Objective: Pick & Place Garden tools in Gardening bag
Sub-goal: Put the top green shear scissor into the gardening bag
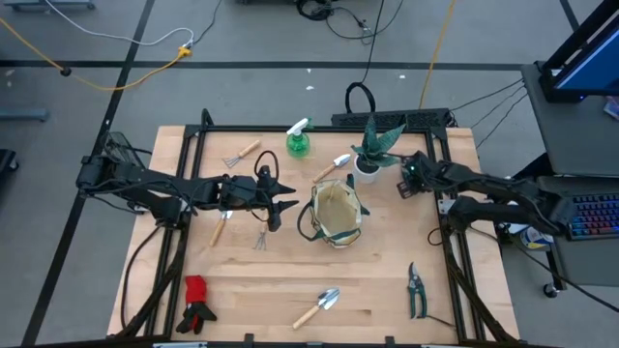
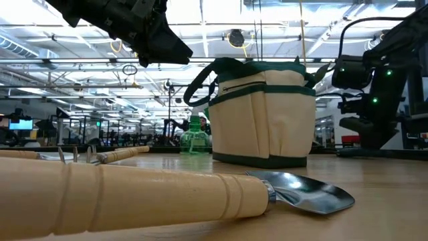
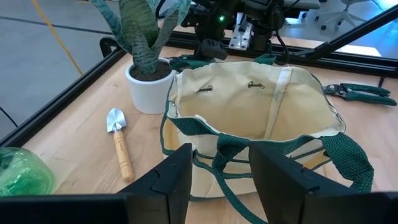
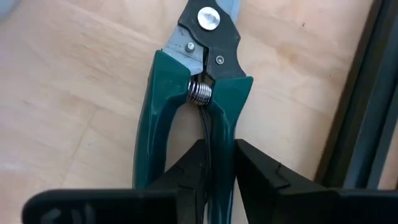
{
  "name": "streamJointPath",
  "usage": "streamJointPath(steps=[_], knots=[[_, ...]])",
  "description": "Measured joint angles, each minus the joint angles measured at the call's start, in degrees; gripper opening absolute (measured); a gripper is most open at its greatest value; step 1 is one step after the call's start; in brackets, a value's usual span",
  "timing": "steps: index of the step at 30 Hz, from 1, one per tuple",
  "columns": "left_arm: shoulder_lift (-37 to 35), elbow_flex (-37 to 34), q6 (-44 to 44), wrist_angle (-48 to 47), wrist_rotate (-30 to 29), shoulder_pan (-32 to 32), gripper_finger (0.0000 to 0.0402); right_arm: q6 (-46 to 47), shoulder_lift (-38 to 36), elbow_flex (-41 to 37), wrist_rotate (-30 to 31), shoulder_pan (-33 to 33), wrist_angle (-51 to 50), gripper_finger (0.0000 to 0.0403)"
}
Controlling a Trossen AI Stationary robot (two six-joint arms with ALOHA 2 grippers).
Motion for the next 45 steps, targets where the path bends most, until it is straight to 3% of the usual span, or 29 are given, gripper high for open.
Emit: streamJointPath(steps=[6, 28, 45], knots=[[0.00, 0.00, -0.01, 0.00, 0.00, 0.00, 0.0163, 1.56, -2.65, 0.06, 0.51, 0.00, -4.17, 0.0057], [0.00, 0.00, 0.02, 0.00, 0.00, 0.00, 0.0163, 2.62, -10.52, 0.24, 0.92, 0.02, -3.91, 0.0058], [0.00, 0.00, 0.02, 0.00, 0.00, 0.00, 0.0163, -0.22, -13.87, 0.32, 1.00, 0.02, 3.58, 0.0058]])
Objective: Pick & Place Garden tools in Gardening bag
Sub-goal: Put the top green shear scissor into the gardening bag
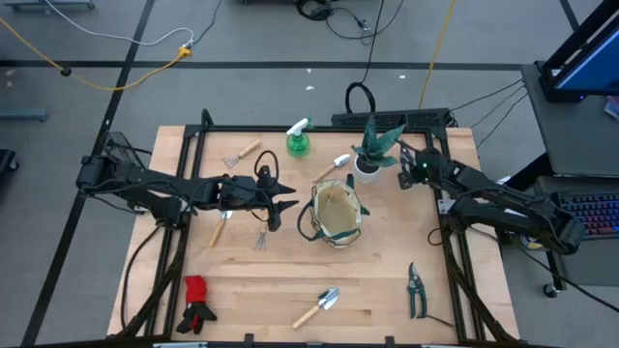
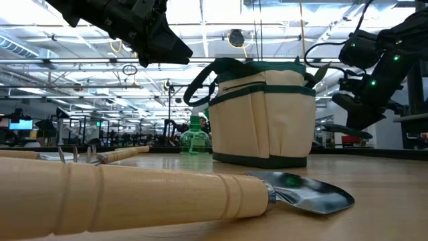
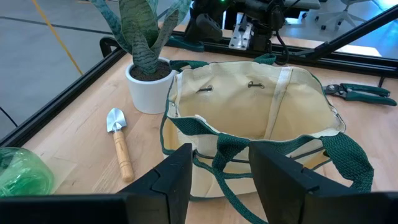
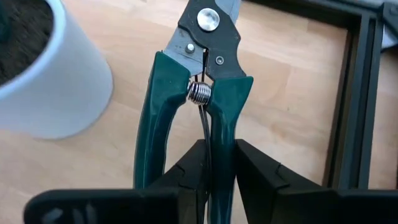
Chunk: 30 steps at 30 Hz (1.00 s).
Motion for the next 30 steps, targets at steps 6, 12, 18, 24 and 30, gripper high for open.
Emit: streamJointPath(steps=[6, 12, 18, 24, 30], knots=[[0.00, 0.00, 0.03, 0.00, 0.00, -0.01, 0.0163, -1.51, -0.66, 0.00, 0.00, 0.00, 3.91, 0.0058], [0.00, 0.00, 0.04, -0.01, 0.00, -0.01, 0.0163, -3.01, -1.61, 0.00, 0.02, 0.00, 9.57, 0.0057], [0.00, 0.00, 0.13, 0.00, 0.00, 0.00, 0.0163, -4.28, -2.47, 0.00, 0.00, 0.00, 12.89, 0.0057], [0.00, 0.00, 0.31, 0.00, 0.02, 0.00, 0.0163, -4.55, -3.42, 0.00, 0.01, 0.00, 13.52, 0.0058], [0.00, 0.00, 0.13, 0.00, 0.02, 0.00, 0.0163, -5.97, -4.76, 0.00, 0.17, 0.00, 16.67, 0.0057]])
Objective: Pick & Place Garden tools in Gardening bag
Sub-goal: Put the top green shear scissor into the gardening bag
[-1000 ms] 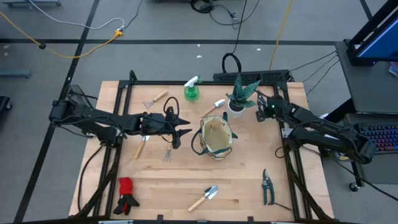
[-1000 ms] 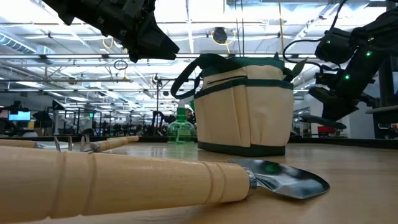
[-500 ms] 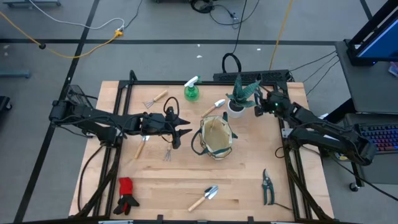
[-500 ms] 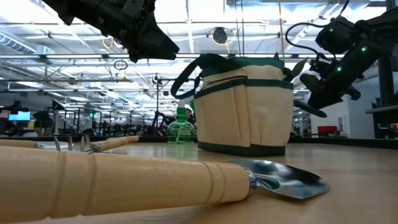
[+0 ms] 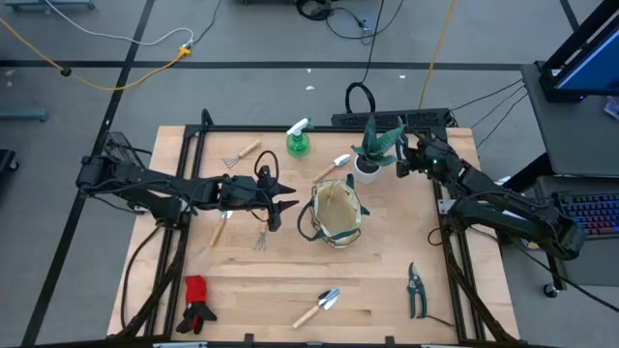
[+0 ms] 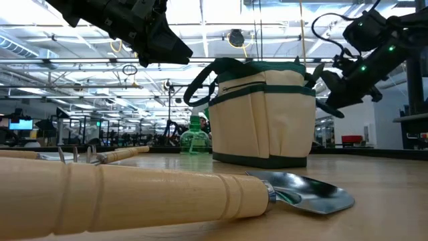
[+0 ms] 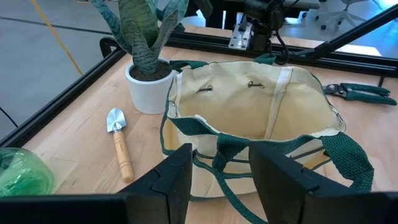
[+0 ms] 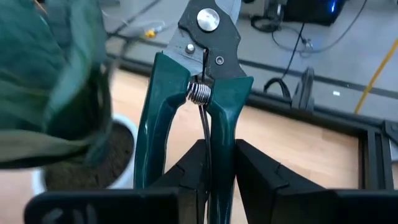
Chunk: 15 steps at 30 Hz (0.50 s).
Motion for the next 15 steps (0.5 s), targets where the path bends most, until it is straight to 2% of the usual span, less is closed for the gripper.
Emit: streamJointPath(steps=[7, 15], knots=[[0.00, 0.00, -0.05, -0.02, 0.00, 0.00, 0.0163, -3.30, -2.12, 0.00, 0.19, 0.00, 3.20, 0.0057], [0.00, 0.00, -0.02, 0.00, -0.02, -0.02, 0.0163, -6.31, -4.06, 0.00, 3.18, -0.02, 4.32, 0.0057]])
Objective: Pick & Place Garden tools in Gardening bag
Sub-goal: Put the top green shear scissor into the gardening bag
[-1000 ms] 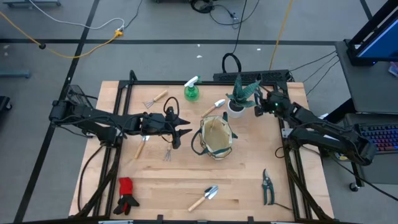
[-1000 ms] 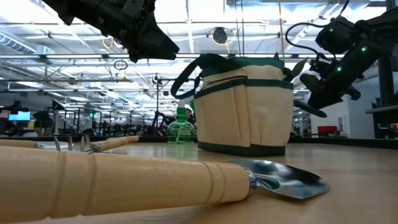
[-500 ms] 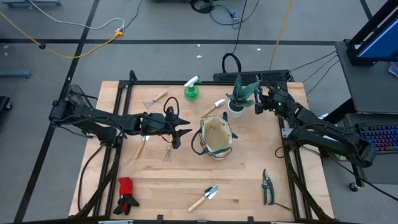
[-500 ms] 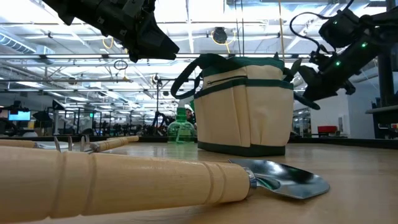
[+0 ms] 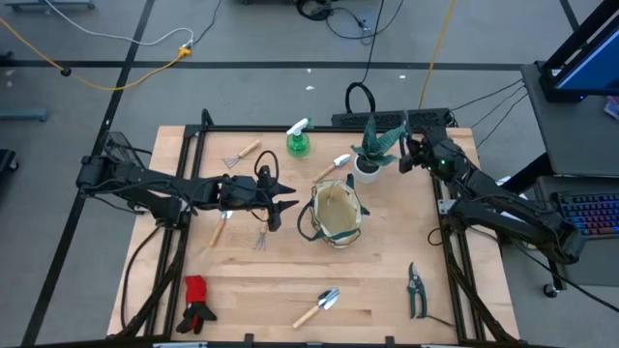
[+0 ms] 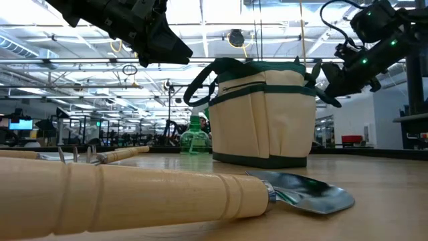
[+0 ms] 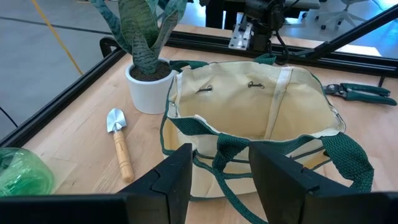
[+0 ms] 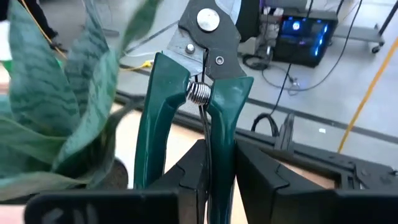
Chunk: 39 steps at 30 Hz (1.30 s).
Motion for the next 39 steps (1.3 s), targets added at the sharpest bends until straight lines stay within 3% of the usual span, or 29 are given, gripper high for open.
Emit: streamJointPath(steps=[24, 31, 39], knots=[[-0.02, 0.00, 0.15, 0.00, 0.02, 0.02, 0.0163, -7.23, -0.66, 0.00, -0.60, 0.02, 17.40, 0.0057], [0.00, 0.00, 0.13, 0.00, 0.00, 0.02, 0.0163, -7.00, -0.65, 0.00, -9.18, 0.58, 22.83, 0.0057], [0.00, 0.00, 0.13, 0.02, 0.00, 0.02, 0.0163, -6.97, -0.66, 0.00, -9.55, 5.53, 26.33, 0.0056]])
